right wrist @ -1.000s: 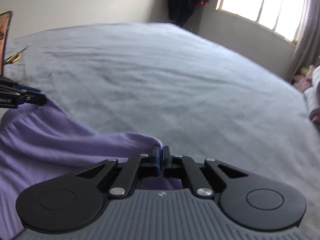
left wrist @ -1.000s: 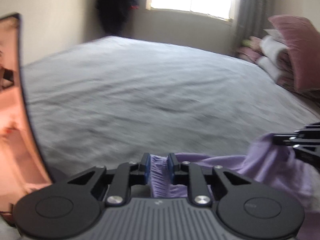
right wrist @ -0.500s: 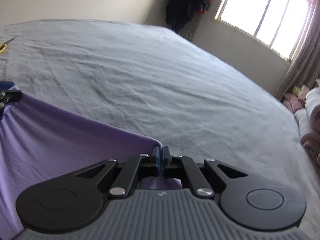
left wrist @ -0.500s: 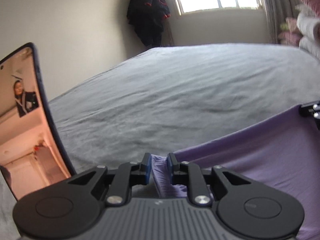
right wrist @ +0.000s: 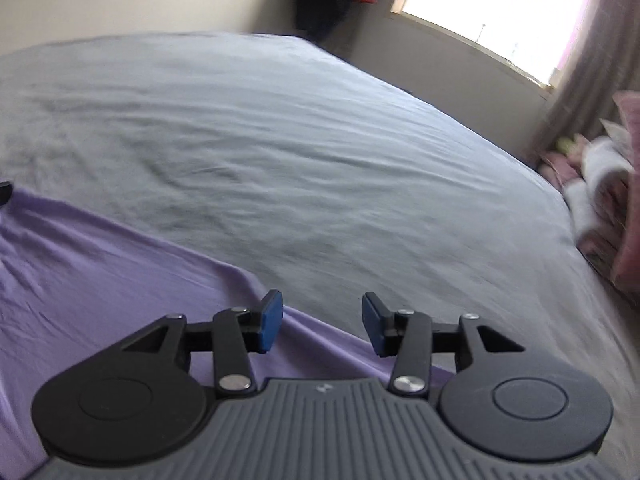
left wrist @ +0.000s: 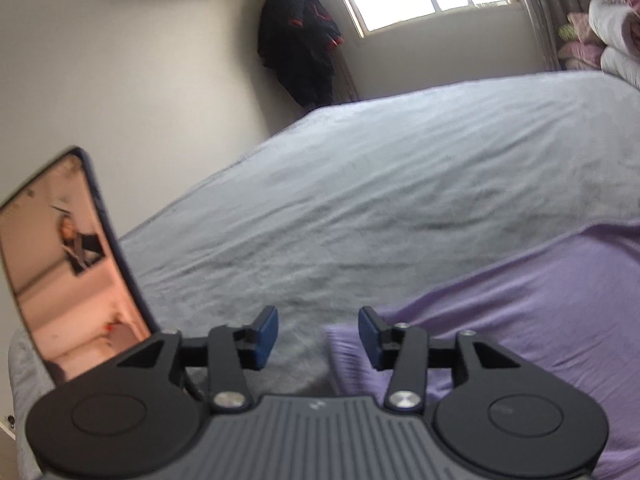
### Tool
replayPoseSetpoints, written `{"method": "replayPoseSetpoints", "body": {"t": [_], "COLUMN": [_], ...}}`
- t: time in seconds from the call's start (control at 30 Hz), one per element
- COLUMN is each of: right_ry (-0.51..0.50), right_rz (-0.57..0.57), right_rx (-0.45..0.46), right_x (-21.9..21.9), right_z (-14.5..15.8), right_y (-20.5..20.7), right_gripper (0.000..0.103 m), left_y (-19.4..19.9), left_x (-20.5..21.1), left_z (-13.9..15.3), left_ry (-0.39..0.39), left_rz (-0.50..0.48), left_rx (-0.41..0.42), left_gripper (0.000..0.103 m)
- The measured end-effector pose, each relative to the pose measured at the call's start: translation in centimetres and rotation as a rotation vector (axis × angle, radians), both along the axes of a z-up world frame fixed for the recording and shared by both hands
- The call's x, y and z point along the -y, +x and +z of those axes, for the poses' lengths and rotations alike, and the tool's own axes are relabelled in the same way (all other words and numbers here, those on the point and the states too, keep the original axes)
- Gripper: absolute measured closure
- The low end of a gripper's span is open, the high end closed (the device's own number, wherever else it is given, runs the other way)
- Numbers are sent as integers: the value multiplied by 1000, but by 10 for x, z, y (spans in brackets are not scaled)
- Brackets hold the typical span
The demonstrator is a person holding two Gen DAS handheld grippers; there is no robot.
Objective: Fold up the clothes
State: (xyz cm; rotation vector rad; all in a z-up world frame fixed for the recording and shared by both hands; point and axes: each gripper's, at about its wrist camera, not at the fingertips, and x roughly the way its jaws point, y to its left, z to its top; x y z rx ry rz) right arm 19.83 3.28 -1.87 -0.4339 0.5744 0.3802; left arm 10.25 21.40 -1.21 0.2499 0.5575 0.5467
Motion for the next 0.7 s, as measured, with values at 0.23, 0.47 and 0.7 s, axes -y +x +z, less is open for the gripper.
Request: {"method": "replayPoseSetpoints", "body": {"t": [0.23, 0.47, 0.7], "right_ry": [59, 138, 251], "right_rz": [-220, -430, -511], "right_rx": [-41, -133, -222], "right_x": [99, 162, 175], "right_z": [30, 50, 53], "right_y": [-14, -41, -59], "right_gripper": [56, 55, 55], "left_y": [-12, -16, -17], "left_x": [15, 33, 62], "left_z": [14, 21, 18], "left_ry": [-31, -140, -226], "left_rz": [-63, -143, -244], "left_rx": [25, 7, -45], "left_gripper": [50, 49, 49]}}
